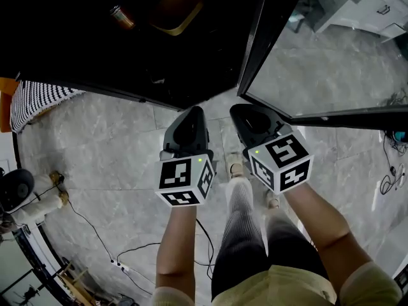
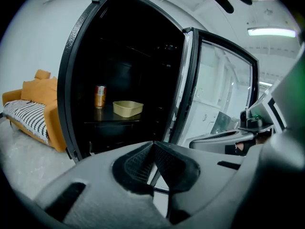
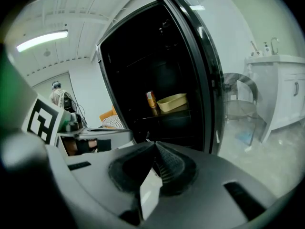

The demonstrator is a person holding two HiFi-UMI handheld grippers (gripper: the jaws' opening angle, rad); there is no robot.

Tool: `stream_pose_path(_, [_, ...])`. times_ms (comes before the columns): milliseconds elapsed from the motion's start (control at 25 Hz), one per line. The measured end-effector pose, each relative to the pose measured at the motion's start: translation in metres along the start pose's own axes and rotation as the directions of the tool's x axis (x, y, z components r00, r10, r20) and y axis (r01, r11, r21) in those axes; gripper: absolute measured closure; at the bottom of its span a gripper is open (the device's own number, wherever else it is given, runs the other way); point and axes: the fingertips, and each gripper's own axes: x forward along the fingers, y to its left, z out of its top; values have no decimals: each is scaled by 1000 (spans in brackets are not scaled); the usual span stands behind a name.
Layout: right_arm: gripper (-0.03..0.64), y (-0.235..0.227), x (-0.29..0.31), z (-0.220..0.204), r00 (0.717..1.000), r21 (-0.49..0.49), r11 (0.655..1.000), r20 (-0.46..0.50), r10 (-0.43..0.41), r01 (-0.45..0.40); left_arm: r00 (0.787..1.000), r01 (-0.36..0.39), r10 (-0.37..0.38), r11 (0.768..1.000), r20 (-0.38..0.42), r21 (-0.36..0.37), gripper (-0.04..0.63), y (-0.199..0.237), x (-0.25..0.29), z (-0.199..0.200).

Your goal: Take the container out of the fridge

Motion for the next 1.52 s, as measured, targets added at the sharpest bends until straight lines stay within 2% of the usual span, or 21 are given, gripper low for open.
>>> stream_pose_path(480, [588,-10,38,7,1000,-6,1000,17,-15,15,1000,-1,0,994,9,106,572,22,38,11])
stream_pose_path(720, [588,-14,54,22,999,1,1000,38,-13,13,998,3,-11,991,60,132,572,30,52,29])
stream_pose_path(920, [588,-16,68,36,997,-23,999,70,-25,26,997,-22,7,983,82,180,572,40,63,39])
stream_pose_path(1120, [588,-18,82,52,996,-40,999,92,-22,26,999,-6,-2,981,43,196,572,51,76,46])
stream_pose_path(1360, [586,-23,101,60,995,-45,999,100,-14,19,1000,-13,7,957,24,291,572,65,97,63])
stream_pose_path(1520, [586,-29,112,68,993,-39,999,113,-22,27,999,13,-22,940,24,341,572,70,113,76])
